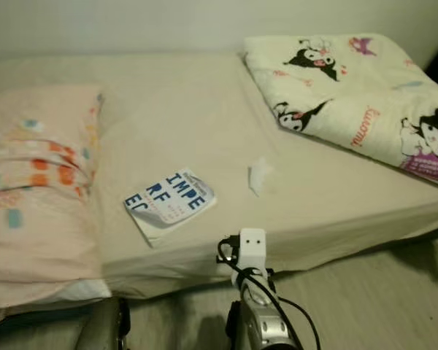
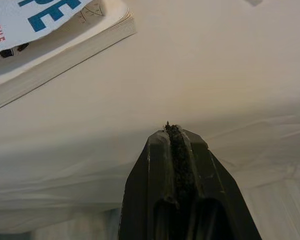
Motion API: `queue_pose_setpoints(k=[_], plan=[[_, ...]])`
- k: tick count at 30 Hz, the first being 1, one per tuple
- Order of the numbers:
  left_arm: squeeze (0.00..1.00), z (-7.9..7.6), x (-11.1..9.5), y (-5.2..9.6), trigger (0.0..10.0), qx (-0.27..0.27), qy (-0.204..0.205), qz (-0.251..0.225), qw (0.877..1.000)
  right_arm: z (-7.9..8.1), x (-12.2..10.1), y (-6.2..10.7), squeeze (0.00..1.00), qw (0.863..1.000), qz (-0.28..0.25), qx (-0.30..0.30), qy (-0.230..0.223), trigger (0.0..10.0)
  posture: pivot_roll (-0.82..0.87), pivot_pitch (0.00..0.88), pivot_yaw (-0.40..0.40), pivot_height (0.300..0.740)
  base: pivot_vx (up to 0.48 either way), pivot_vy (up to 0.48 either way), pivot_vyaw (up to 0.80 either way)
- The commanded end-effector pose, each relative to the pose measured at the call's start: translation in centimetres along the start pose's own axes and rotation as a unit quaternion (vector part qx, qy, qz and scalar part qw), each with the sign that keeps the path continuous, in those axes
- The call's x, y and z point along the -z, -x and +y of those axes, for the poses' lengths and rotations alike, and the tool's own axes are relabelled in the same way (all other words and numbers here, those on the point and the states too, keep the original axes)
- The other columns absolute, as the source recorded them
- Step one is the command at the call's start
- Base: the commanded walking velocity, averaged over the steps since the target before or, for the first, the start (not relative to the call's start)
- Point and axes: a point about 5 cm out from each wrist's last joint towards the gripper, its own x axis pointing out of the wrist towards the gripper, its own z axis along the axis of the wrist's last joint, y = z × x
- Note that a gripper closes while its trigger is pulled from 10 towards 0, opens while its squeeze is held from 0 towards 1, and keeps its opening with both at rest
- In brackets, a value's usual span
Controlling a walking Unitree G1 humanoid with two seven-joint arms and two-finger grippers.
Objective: Clean up the room
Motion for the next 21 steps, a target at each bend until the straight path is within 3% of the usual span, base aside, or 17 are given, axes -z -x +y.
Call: queue_pose_setpoints(k=[1,2,3,6,10,16,17,20,21], plan=[[0.00,-0.6,-1.4,0.6,0.0,0.050,0.005,-0.045,0.998,-0.1,0.8,0.2,0.00,1.000,0.018,0.000,0.002,10.0,0.22,0.079,-0.020,0.591,0.000,0.000,0.00],[0.00,-1.1,-1.9,1.0,0.0,0.087,0.000,-0.062,0.994,-0.1,0.8,0.2,0.00,1.000,0.018,0.000,0.003,10.0,0.22,0.079,-0.020,0.591,0.000,0.000,0.00],[0.00,-1.1,-1.9,1.0,0.0,0.087,0.000,-0.062,0.994,-0.1,0.8,0.2,0.00,1.000,0.018,0.000,0.003,10.0,0.22,0.079,-0.020,0.591,0.000,0.000,0.00],[0.00,-2.7,-2.9,2.4,0.0,0.194,-0.006,-0.098,0.976,-0.2,0.8,0.2,0.00,1.000,0.019,0.000,0.003,10.0,0.22,0.083,-0.021,0.591,0.000,0.000,0.00],[0.00,-4.4,-2.7,4.0,0.0,0.297,-0.009,-0.095,0.950,-0.1,1.0,0.2,0.00,1.000,0.022,-0.002,0.003,10.0,0.22,0.083,-0.021,0.591,0.000,0.000,0.00],[0.00,-4.9,-2.6,4.8,0.0,0.333,0.000,-0.088,0.939,0.0,1.2,0.3,0.00,1.000,0.025,-0.006,0.004,10.0,0.23,0.086,-0.022,0.591,0.000,0.000,0.00],[0.00,-5.0,-3.1,5.4,0.0,0.350,0.011,-0.110,0.930,0.1,1.1,0.3,0.00,1.000,0.026,-0.007,0.004,10.0,0.23,0.086,-0.022,0.591,0.000,0.000,0.00],[0.00,-5.1,-3.5,5.6,0.0,0.362,0.021,-0.130,0.923,0.1,1.1,0.3,0.00,1.000,0.025,-0.008,0.005,10.0,0.23,0.086,-0.022,0.591,0.000,0.000,0.00],[0.00,-5.2,-3.8,5.9,0.0,0.374,0.030,-0.149,0.915,0.1,1.1,0.2,0.00,1.000,0.025,-0.008,0.005,10.0,0.23,0.086,-0.022,0.591,0.000,0.000,0.00]])
